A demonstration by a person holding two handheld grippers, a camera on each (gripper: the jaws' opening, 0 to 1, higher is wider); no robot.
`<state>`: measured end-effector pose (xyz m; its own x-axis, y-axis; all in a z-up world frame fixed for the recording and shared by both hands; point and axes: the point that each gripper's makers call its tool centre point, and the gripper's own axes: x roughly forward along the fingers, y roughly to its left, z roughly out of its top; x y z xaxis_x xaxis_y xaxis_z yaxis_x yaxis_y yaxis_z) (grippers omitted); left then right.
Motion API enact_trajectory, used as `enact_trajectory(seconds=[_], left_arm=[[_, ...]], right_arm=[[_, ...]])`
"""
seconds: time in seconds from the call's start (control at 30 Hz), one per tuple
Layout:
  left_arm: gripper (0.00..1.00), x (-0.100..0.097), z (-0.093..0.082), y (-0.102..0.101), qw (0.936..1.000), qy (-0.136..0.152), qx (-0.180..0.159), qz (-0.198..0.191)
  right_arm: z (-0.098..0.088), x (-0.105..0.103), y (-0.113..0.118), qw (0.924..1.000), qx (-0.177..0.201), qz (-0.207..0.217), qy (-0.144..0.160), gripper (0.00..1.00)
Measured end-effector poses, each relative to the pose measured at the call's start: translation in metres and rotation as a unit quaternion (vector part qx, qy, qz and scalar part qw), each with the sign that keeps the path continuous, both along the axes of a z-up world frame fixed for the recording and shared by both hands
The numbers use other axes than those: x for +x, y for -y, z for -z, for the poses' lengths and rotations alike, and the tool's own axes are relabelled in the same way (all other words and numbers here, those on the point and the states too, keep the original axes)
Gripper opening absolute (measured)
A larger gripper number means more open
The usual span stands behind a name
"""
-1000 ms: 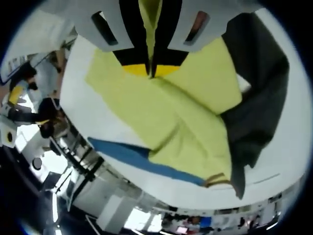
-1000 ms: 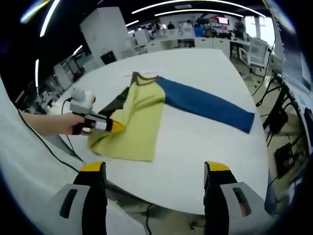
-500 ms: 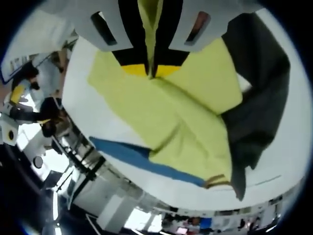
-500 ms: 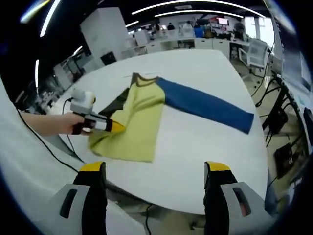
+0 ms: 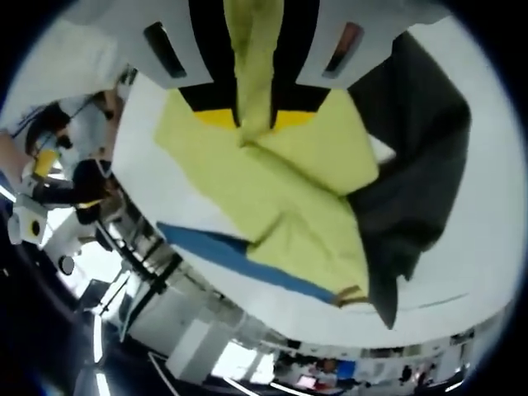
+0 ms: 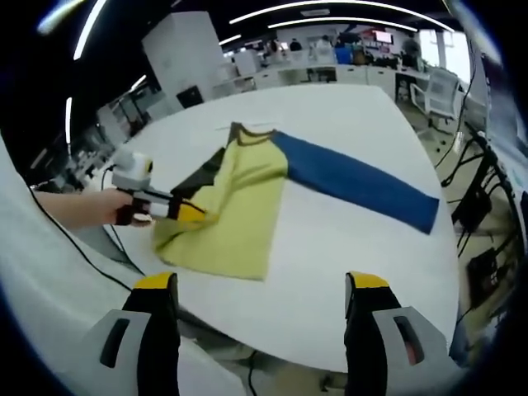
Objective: Fold the garment on the visible template until the final outline fits inside the template.
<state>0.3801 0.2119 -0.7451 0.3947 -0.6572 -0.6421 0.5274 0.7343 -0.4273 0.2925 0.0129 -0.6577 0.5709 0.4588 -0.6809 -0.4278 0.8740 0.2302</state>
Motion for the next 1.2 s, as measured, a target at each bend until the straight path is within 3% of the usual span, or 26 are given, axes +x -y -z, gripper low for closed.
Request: enact_trajectory(seconds=[0.7,1.2], left_arm=[[0.41,-0.011,-0.012,-0.072,0.9977,-0.003,0.0,-0.068],[0.61,-0.022,-0.03,-0.142,0.9916,0.005,0.009,-0.129]], right_arm=[[0.003,0.019,-0.029,0.9986,0.006,-0.052,0.0,0.83],[0.002,0.033,-0.044,0.9963,0.006,-0.085,0.002,0.82]])
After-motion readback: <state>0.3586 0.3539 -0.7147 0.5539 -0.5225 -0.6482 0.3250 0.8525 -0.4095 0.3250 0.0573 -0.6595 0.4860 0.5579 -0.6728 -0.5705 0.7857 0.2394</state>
